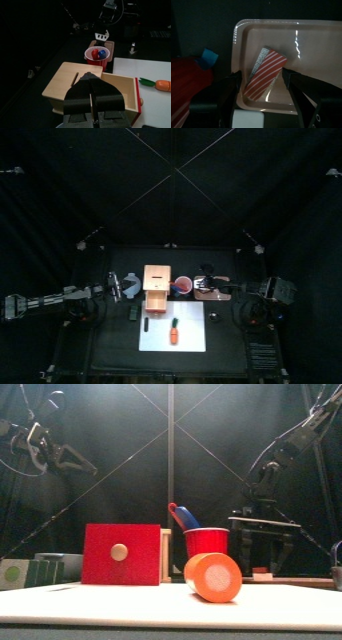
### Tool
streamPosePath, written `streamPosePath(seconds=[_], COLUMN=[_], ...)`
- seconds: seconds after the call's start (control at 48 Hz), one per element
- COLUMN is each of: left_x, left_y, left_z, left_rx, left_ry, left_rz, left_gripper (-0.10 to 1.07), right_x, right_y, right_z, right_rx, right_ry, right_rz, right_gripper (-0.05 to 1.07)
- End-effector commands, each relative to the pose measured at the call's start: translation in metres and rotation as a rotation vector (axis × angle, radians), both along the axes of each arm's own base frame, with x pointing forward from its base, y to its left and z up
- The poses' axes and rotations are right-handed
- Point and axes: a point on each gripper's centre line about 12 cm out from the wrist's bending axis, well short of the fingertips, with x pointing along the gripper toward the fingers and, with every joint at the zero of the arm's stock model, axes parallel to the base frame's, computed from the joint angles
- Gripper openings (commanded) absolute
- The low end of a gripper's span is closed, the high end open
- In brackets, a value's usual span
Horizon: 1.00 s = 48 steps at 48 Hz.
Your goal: Grab knife handle
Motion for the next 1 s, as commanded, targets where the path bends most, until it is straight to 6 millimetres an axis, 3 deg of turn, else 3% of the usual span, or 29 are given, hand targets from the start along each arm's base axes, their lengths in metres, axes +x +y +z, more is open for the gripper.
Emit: streamPosePath(seconds=[0.0,0.125,0.312,0.542,0.729,0.979], left_x=[0.004,0.006,0.008,0.010,0.014,0.014], left_y=[0.001,0.000,-0.002,-0.006,-0.017,-0.019], left_z=[0.014,0.019,0.026,0.027,0.034,0.031], left_rx=[0.010,0.009,0.004,-0.003,-0.012,-0.052], left_ry=[-0.040,-0.055,-0.073,-0.077,-0.093,-0.098], left_rz=[-0.003,-0.008,-0.016,-0.038,-0.086,-0.087], left_gripper=[0.12,0.12,0.12,0.12,0.12,0.12], right_x=[0.003,-0.004,-0.014,-0.008,0.003,0.002], right_y=[0.012,0.030,0.058,0.083,0.099,0.103], right_z=[0.038,0.067,0.093,0.113,0.127,0.129], right_rx=[-0.063,-0.144,-0.338,-0.575,-0.671,-0.684], right_ry=[-0.101,-0.180,-0.288,-0.438,-0.546,-0.584], right_rz=[0.059,0.152,0.396,0.714,0.898,0.939], right_gripper=[0.95,0.95,0.95,0.95,0.95,0.95])
